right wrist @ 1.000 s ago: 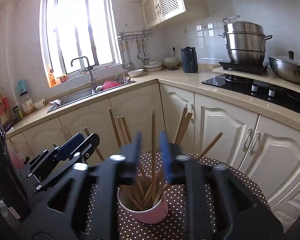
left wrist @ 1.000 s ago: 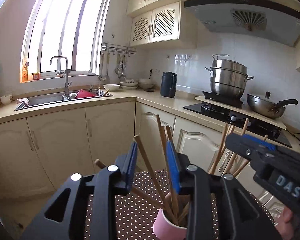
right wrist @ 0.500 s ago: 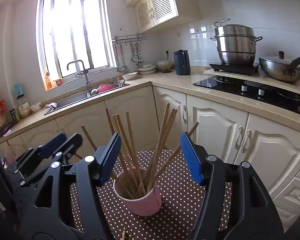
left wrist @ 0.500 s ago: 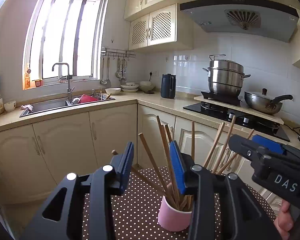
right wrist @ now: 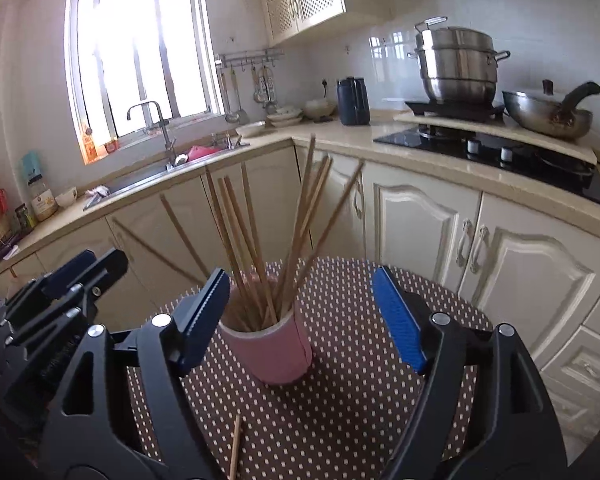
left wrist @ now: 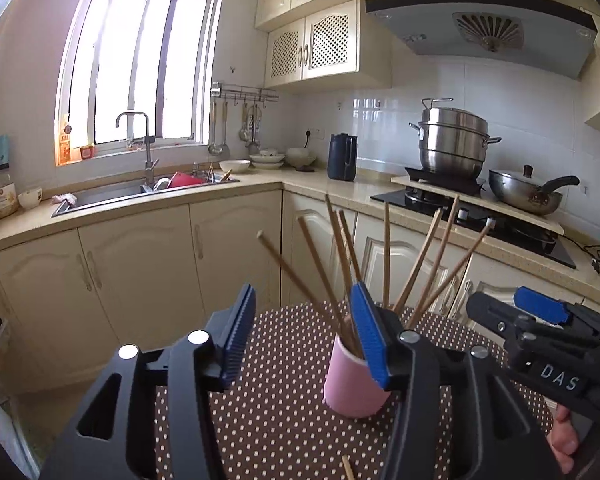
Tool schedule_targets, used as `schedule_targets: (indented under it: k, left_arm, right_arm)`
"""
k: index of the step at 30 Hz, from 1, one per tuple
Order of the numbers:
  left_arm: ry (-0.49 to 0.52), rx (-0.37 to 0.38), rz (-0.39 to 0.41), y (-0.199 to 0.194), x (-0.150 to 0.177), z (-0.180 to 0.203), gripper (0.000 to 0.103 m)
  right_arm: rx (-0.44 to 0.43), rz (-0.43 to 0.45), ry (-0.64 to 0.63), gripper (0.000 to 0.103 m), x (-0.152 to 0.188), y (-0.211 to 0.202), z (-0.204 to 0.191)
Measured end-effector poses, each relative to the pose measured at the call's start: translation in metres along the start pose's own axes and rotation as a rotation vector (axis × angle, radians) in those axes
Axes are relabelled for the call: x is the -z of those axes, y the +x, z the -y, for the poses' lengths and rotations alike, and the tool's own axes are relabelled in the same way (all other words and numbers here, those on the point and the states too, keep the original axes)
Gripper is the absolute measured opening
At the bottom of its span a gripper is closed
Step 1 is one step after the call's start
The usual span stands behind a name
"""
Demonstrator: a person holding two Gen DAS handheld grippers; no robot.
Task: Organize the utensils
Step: 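Withdraw both open grippers from the cup toward the last chopstick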
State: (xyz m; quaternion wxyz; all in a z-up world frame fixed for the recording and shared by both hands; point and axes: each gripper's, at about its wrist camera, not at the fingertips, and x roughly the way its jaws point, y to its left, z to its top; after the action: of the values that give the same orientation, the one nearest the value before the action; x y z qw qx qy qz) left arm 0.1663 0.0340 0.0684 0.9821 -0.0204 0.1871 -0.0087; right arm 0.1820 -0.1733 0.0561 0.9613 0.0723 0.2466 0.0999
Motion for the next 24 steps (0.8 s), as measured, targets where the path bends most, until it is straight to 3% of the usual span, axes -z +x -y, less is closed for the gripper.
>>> schedule_targets:
  k: [24]
  left_arm:
    - [-0.014, -0.041, -0.231, -0.002, 0.086, -0.029, 0.056]
  right_arm:
    - [-0.030, -0.322, -0.050, 0.075, 0.099, 0.033, -0.022]
